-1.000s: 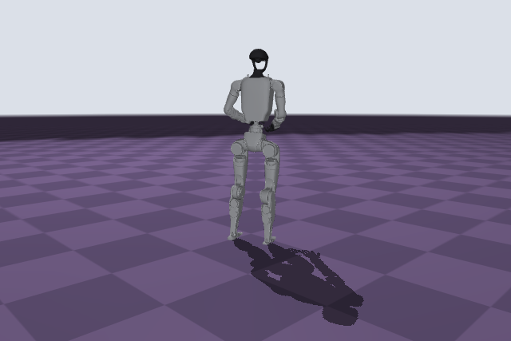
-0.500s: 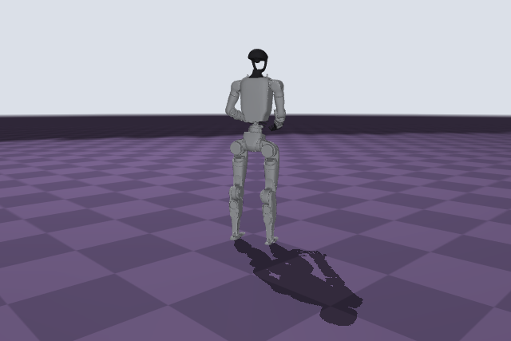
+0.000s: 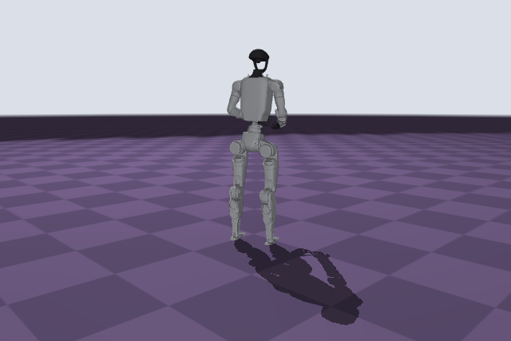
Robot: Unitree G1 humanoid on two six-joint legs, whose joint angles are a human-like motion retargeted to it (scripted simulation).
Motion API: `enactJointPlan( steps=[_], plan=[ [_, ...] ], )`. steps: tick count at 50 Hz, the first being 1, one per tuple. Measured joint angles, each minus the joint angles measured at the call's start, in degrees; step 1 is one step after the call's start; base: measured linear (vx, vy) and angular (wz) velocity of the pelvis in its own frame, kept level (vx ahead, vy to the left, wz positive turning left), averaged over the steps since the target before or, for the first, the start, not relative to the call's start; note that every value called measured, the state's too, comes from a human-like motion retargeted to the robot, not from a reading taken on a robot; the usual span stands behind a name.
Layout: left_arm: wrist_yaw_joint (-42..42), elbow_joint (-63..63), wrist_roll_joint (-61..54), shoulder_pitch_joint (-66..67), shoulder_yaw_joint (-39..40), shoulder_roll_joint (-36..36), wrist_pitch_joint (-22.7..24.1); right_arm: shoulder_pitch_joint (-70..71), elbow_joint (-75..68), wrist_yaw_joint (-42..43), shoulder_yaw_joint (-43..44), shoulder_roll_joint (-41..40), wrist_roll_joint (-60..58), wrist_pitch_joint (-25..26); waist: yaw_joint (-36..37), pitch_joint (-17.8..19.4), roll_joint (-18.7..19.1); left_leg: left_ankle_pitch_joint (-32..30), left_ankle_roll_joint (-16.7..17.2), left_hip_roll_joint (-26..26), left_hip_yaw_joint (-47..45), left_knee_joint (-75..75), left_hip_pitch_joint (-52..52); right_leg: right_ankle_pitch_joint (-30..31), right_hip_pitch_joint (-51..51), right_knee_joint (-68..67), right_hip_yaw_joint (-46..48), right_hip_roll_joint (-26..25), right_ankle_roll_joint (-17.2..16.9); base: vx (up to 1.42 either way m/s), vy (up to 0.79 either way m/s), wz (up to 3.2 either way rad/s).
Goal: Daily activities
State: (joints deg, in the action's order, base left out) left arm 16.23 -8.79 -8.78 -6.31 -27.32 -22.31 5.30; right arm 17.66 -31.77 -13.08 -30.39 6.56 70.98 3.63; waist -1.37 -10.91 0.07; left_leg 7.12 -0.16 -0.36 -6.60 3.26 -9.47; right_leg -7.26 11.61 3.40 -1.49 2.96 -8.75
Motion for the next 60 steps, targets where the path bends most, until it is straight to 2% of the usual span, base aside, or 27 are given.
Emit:
enactJointPlan(
  steps=[2,3,5,8,12,35,47,60],
  plan=[
    [0.90,0.78,1.34,2.96,-0.90,1.37,0.49,-2.43,-0.26,-0.25,-0.87,-0.94,-1.15,-0.45,0.48,-1.41,-0.14,-1.15,-0.32,-0.20,-1.30,1.35,0.27,1.46,0.23,1.26,-1.13,0.16,-0.08,-0.01,0.01,-0.23],
    [0.66,0.27,0.37,0.53,-0.08,0.39,0.12,-0.22,-0.43,-0.07,-0.24,-0.25,-0.54,0.00,0.06,0.22,0.02,-0.12,-0.20,-0.07,-0.68,0.33,0.57,0.39,-0.25,0.30,-0.66,0.03,-0.05,0.00,0.00,0.00],
    [1.67,1.03,1.71,3.67,-0.97,1.84,0.56,-2.86,-0.64,-0.09,-1.06,-1.33,-1.73,-0.67,0.52,-1.62,-0.11,-1.37,-0.55,-0.28,-2.03,1.70,0.47,1.95,0.38,1.59,-1.83,0.20,-0.17,-0.01,0.01,-0.24],
    [1.58,-0.24,-0.34,-1.33,0.55,0.29,-0.17,1.83,-1.33,0.64,0.40,-0.30,-0.53,0.15,-0.41,1.98,0.28,0.49,-0.35,-0.03,-0.98,-0.11,1.29,0.08,-0.71,-0.12,-1.08,-0.05,-0.08,0.00,0.00,0.00],
    [2.73,-0.89,-0.72,-2.29,0.65,0.61,-0.45,3.00,-2.25,1.53,0.82,-0.65,-0.76,0.07,-0.66,3.31,0.49,0.72,-0.53,-0.06,-1.43,-0.16,2.17,0.13,-1.30,-0.17,-1.59,-0.08,-0.18,0.00,0.00,0.00],
    [11.97,-4.31,-0.81,-1.66,-1.91,3.75,-0.38,5.81,-6.25,7.91,-1.10,-0.01,-5.99,-1.37,-0.30,4.58,2.81,1.23,-1.38,-0.67,-4.21,-0.05,1.00,1.12,1.56,-0.18,-4.33,0.20,-0.78,0.00,0.00,0.00],
    [14.61,-8.63,4.41,-0.25,-5.39,3.74,-0.53,7.54,-10.46,9.67,-1.00,1.53,-10.38,-2.85,0.20,5.84,4.78,1.62,-2.21,-1.38,-5.92,0.01,-0.04,1.57,3.62,-0.20,-6.31,0.63,-1.50,0.00,0.02,-0.12],
    [16.09,-10.79,8.80,-0.93,-5.25,4.62,-2.20,7.99,-10.63,10.31,1.89,1.56,-12.21,-3.22,-0.07,6.63,6.13,1.59,-3.14,-2.03,-8.51,0.06,-1.49,2.93,6.44,-0.18,-8.52,0.86,-3.10,-0.02,0.02,-0.24]
  ],
)
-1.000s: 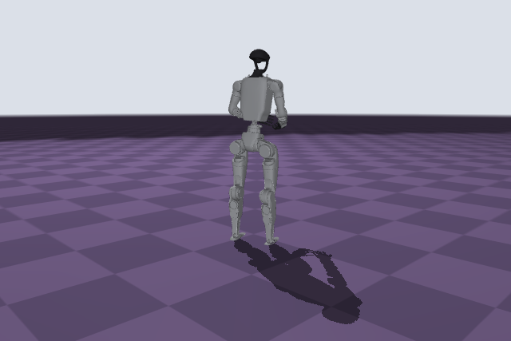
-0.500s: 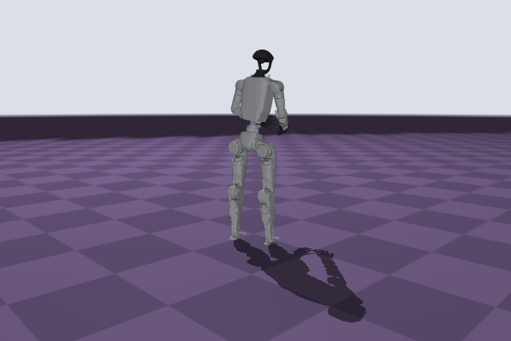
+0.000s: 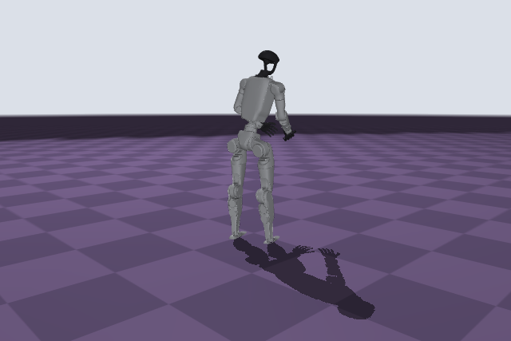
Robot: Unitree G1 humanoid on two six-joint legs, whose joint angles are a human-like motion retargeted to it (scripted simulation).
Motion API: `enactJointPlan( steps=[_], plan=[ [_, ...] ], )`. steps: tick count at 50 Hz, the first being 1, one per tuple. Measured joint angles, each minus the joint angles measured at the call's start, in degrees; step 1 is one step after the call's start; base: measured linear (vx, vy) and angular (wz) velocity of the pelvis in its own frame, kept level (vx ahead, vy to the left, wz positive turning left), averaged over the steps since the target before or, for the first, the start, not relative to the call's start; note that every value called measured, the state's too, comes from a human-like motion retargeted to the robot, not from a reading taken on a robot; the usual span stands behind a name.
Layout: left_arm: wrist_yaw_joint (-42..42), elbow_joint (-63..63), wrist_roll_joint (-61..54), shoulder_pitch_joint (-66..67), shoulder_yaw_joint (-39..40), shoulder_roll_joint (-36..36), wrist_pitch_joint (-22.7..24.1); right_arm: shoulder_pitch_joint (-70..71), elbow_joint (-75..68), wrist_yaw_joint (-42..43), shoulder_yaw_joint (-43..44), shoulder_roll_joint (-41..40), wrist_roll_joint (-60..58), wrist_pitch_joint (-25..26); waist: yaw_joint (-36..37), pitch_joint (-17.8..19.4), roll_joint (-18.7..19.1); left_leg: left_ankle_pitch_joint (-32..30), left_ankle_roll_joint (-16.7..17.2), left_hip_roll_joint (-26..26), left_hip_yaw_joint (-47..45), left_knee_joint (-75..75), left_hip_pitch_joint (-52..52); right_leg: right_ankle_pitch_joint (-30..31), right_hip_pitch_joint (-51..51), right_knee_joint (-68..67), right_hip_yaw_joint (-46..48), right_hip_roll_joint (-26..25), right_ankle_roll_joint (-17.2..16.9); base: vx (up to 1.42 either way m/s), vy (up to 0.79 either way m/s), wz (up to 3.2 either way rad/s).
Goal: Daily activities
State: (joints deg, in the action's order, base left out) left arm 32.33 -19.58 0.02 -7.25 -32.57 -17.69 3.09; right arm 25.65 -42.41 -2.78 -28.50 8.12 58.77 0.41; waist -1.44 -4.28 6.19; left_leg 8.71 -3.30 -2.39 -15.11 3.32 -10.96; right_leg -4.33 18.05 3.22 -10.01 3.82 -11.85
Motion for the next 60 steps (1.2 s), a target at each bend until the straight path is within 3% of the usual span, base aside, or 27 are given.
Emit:
enactJointPlan(
  steps=[14,24,32,43,60],
  plan=[
    [-3.41,0.40,6.41,0.65,0.73,-1.41,-1.54,2.61,-2.16,0.32,4.46,2.25,-10.27,-0.84,-0.14,0.34,1.60,-0.14,-0.99,-0.51,-4.17,0.05,-1.85,2.32,3.76,0.09,-2.90,-0.23,-2.21,-0.04,0.02,-0.32],
    [-5.18,0.40,9.62,-5.79,-0.57,-2.63,-2.39,5.06,-10.17,-1.36,2.13,5.51,-21.14,0.63,-0.75,0.87,2.13,-0.13,-1.19,-0.22,-7.21,0.08,-3.11,4.54,6.49,0.17,-5.16,-1.50,-3.15,-0.04,0.00,-0.39],
    [-5.17,-6.24,10.24,-13.59,-3.11,-0.20,-3.73,3.11,-15.29,-2.60,-1.62,5.88,-29.53,1.44,-2.06,1.32,2.07,-0.17,-0.98,0.53,-9.62,0.06,-3.91,6.48,8.44,0.25,-6.93,-3.37,-3.15,-0.04,-0.02,-0.44],
    [-2.69,-17.99,13.90,-20.99,-5.44,2.44,-5.52,-1.74,-12.02,2.39,-3.31,7.72,-40.42,-0.35,-4.92,2.06,1.61,0.17,-0.68,1.43,-12.55,0.05,-4.81,8.69,10.79,0.37,-8.91,-6.01,-3.15,-0.03,-0.02,-0.43],
    [-5.84,-26.29,17.63,-20.56,-10.19,4.31,-4.23,0.08,-11.84,5.65,-4.21,6.29,-47.33,-0.80,-6.72,3.07,1.60,0.78,-1.36,1.32,-16.10,0.12,-5.14,10.52,13.06,0.47,-12.21,-8.42,-3.15,0.00,-0.01,-0.36]
  ],
)
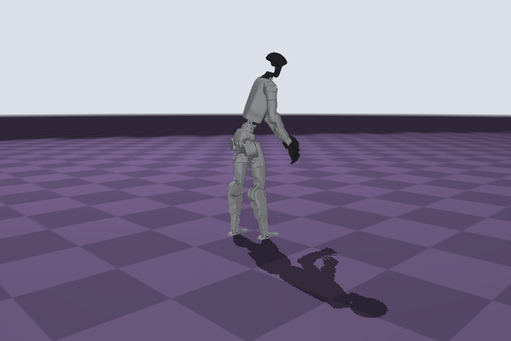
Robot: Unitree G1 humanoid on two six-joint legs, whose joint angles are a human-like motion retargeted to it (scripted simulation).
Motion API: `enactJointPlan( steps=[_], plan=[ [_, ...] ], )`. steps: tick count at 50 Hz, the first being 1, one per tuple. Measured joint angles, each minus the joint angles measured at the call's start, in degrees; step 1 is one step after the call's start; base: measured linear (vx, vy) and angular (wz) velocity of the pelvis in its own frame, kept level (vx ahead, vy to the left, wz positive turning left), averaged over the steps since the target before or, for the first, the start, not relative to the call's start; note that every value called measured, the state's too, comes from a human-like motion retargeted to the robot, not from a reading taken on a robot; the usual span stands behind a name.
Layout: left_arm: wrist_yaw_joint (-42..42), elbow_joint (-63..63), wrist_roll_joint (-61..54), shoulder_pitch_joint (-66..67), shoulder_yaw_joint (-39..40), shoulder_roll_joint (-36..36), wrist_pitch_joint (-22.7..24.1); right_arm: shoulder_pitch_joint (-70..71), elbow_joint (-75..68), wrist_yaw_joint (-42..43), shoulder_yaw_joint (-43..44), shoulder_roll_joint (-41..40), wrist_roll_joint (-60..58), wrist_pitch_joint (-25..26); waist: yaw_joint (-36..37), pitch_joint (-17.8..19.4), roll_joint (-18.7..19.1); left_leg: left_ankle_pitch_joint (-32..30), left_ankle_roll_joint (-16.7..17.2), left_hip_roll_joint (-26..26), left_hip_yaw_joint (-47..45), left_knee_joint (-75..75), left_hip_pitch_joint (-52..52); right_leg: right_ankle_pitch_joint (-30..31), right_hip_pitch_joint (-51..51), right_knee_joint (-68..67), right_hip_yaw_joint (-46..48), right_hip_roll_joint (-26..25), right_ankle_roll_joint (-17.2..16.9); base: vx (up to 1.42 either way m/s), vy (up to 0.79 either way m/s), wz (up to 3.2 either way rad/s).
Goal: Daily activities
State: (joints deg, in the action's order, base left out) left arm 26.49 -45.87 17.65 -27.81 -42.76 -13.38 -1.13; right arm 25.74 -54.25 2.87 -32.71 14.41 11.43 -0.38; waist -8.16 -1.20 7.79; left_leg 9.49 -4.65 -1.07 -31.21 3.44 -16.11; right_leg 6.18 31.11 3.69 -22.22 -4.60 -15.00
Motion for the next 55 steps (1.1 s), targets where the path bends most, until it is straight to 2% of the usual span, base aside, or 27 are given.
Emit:
enactJointPlan(
  steps=[22,40,55],
  plan=[
    [-4.86,1.65,3.25,2.90,0.50,-3.38,0.57,0.87,2.49,-2.64,0.05,-0.59,-3.40,0.30,-0.88,1.16,0.03,-0.23,-0.62,-0.27,-2.50,0.03,0.56,1.13,0.80,0.03,-2.31,-1.76,0.00,0.01,-0.01,-0.18],
    [-5.87,0.09,8.07,-1.82,-0.46,-4.02,1.23,0.63,6.31,-0.70,-1.28,0.60,-8.67,-1.79,-2.53,1.27,-0.21,-0.15,-0.48,-0.37,-3.69,0.06,2.32,1.39,-0.31,0.03,-3.21,-2.64,0.00,0.00,0.00,0.00],
    [-3.90,1.39,9.75,-2.09,-1.91,-5.22,3.51,-1.94,13.39,2.08,-0.87,3.39,-8.70,-4.27,-2.36,0.81,-0.84,0.49,-1.17,-0.76,-3.98,-0.06,3.60,1.20,-1.31,-0.07,-3.35,-3.01,0.00,0.00,0.00,0.00]
  ],
)
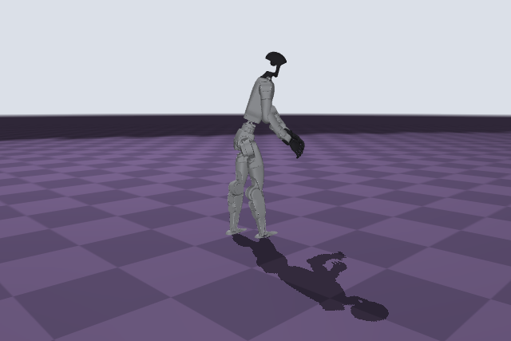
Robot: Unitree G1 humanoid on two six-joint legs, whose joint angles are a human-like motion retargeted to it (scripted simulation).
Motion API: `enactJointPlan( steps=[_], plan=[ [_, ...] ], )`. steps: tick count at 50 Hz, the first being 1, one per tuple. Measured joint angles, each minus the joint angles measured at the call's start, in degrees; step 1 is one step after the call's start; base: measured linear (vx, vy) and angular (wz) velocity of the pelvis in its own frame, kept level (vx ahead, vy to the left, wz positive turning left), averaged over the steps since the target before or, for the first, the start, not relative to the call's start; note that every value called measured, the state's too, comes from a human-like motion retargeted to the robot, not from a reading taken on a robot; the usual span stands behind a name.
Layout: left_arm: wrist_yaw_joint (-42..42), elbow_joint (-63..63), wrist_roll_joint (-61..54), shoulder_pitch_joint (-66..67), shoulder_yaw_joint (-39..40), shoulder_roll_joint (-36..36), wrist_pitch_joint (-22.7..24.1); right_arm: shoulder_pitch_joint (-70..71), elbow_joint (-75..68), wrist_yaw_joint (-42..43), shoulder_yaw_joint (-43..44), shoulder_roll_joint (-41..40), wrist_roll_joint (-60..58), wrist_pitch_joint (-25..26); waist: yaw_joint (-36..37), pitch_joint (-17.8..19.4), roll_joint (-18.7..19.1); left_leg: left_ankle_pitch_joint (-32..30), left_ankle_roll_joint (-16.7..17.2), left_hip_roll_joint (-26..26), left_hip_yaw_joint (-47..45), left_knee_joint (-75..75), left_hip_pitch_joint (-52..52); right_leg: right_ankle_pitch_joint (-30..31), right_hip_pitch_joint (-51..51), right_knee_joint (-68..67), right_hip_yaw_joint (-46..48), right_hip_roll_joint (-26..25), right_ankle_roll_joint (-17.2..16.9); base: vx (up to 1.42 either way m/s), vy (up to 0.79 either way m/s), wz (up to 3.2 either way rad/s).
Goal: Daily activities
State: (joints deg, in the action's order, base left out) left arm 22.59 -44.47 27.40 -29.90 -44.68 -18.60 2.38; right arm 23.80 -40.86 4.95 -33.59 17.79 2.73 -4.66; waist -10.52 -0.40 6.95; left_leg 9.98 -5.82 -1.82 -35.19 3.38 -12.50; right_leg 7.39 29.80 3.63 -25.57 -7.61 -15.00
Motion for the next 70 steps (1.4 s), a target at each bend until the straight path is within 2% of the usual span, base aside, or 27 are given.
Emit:
enactJointPlan(
  steps=[11,18,25,30,39,47,53,60,65,70],
  plan=[
    [-0.99,8.08,1.86,0.86,-0.65,-0.74,2.54,-2.67,5.86,-0.97,0.54,2.69,-0.78,-1.39,1.50,-1.17,-0.80,0.18,-0.19,-0.04,-0.60,0.03,1.52,-0.24,-1.26,-0.02,-0.51,-0.47,0.00,0.00,0.00,0.00],
    [-1.06,20.81,4.11,0.82,1.91,-5.25,3.54,-6.64,20.04,-1.58,3.69,8.47,-0.53,-3.61,2.18,-2.08,-0.90,0.02,0.28,0.25,-0.79,0.02,2.26,-0.33,-1.90,-0.03,-0.15,-0.96,0.00,0.00,0.00,0.00],
    [0.46,29.05,6.43,-4.95,4.98,-8.97,2.01,-9.97,32.29,-2.10,6.71,12.19,1.62,-4.67,2.17,-2.83,-0.32,-1.14,0.55,0.30,-0.48,-0.02,2.46,-0.06,-2.01,-0.02,0.16,-0.98,0.00,0.00,0.00,0.00],
    [-0.88,24.97,5.02,-8.86,3.04,-7.02,0.43,-8.40,33.57,-2.78,5.93,12.87,4.10,-3.62,1.96,-2.72,-0.03,-1.71,0.37,0.21,-0.50,-0.01,2.45,0.42,-1.93,-0.01,0.26,-1.03,0.00,0.00,0.00,0.00],
    [-5.04,11.46,1.65,-10.52,-3.36,1.03,0.48,-2.00,19.27,-7.31,-0.70,8.60,9.03,-0.52,2.27,-1.33,-0.25,-1.92,-0.01,0.24,-0.58,0.00,2.79,1.15,-2.07,0.01,-0.16,-1.51,0.00,0.00,0.00,0.00],
    [-5.64,12.81,2.21,-7.92,-4.40,0.67,2.15,-3.27,21.41,-10.70,-1.06,9.60,12.43,-1.46,2.34,-0.67,-1.09,-2.22,0.02,0.34,-0.18,-0.05,3.37,0.70,-2.60,0.00,-0.22,-1.66,0.00,0.00,0.00,0.00],
    [-4.92,17.64,1.76,-4.23,-2.83,-2.37,2.94,-8.95,31.59,-10.74,3.18,14.87,13.49,-2.99,1.75,-0.69,-1.97,-1.65,0.16,0.76,0.08,-1.72,4.02,-0.10,-3.85,-0.01,-0.08,-1.63,0.00,0.01,0.00,-0.01],
    [-2.07,25.52,0.31,1.69,2.65,-7.80,3.84,-18.37,38.80,-6.66,14.29,21.37,10.66,-5.31,-0.17,-0.79,-2.51,0.52,0.47,1.67,0.00,-5.94,4.24,-1.32,-5.64,-0.03,-0.14,-1.44,0.00,0.04,-0.01,-0.04],
    [0.19,30.00,-0.95,4.20,6.05,-10.53,4.51,-24.37,34.84,-2.96,22.39,24.26,7.07,-5.66,-1.66,-0.50,-2.23,2.47,0.52,2.27,-0.36,-8.88,4.26,-2.15,-6.74,-0.05,-0.34,-1.28,0.00,0.00,0.00,0.00],
    [2.46,32.45,-1.94,4.17,7.51,-11.12,4.71,-27.29,23.80,-0.18,26.93,24.97,4.45,-4.85,-2.15,0.44,-1.22,3.55,0.21,2.39,-0.68,-10.15,4.30,-2.49,-7.22,-0.07,-0.45,-1.04,0.00,0.00,0.00,0.00]
  ],
)
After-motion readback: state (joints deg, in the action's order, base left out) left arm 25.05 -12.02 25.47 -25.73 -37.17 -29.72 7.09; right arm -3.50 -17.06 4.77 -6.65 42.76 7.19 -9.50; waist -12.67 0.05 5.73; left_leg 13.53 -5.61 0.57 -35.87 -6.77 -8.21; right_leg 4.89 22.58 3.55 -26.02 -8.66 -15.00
